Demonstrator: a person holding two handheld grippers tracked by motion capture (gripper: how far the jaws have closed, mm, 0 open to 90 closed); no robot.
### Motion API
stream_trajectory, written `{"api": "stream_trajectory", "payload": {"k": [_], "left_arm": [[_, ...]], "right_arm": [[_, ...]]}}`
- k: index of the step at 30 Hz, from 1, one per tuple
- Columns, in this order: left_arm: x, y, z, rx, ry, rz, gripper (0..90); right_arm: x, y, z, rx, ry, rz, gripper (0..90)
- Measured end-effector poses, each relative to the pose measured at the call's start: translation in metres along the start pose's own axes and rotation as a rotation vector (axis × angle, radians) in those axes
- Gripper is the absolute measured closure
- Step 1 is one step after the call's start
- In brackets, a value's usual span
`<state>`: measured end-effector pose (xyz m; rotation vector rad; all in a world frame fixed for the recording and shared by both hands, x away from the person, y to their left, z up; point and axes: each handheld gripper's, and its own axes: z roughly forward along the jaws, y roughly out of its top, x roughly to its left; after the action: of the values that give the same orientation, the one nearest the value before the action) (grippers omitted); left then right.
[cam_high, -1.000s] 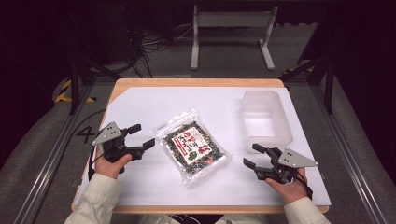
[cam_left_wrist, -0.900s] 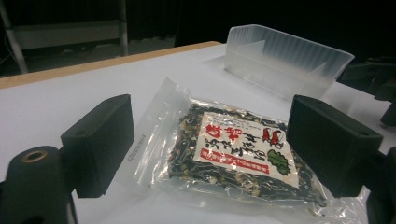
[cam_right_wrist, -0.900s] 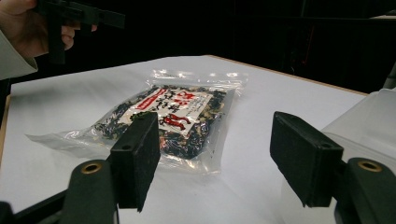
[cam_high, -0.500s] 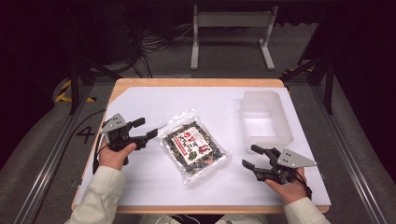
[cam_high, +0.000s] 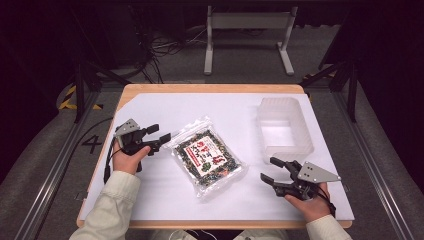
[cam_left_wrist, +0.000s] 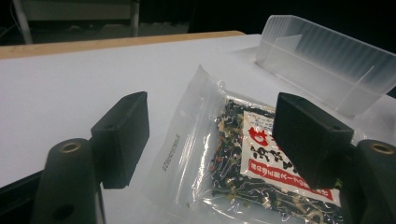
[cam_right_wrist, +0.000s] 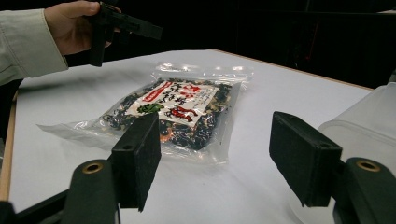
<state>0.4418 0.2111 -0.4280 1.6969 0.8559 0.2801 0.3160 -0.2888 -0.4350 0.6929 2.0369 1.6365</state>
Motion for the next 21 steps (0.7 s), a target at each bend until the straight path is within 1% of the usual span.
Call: {"api": "stream_trajectory", "payload": {"k": [1,3,5,7,9,10,15,19,21], "left_arm": [[0.001,-0.001,0.002,0.006,0.0,-0.009,28.6],[0.002,-0.002,0.003,0.011,-0.002,-0.014,28.2],[0.006,-0.005,0.006,0.024,-0.027,-0.048,28.2],[0.008,-0.007,0.009,0.037,-0.028,-0.068,28.4],[0.011,-0.009,0.012,0.051,-0.024,-0.086,28.9],[0.012,-0.01,0.013,0.062,-0.015,-0.094,28.9],[0.016,-0.014,0.016,0.093,0.011,-0.114,29.5],[0.018,-0.017,0.02,0.13,0.008,-0.137,29.4],[0.019,-0.018,0.021,0.141,0.01,-0.138,29.1]], "right_arm": [[0.0,0.0,0.0,0.001,0.001,-0.001,34.3],[0.001,0.0,-0.001,0.004,-0.002,-0.003,34.3],[0.002,-0.001,-0.002,0.006,-0.001,-0.002,33.9],[0.004,0.0,-0.003,0.002,0.0,-0.002,33.5],[0.005,0.0,-0.005,-0.001,0.0,-0.001,33.3],[0.005,0.0,-0.005,-0.002,0.002,-0.001,33.2],[0.007,0.0,-0.007,-0.003,0.003,0.0,32.8],[0.008,0.0,-0.007,-0.005,0.005,0.001,32.4],[0.008,0.0,-0.008,-0.005,0.004,0.0,31.9]]}}
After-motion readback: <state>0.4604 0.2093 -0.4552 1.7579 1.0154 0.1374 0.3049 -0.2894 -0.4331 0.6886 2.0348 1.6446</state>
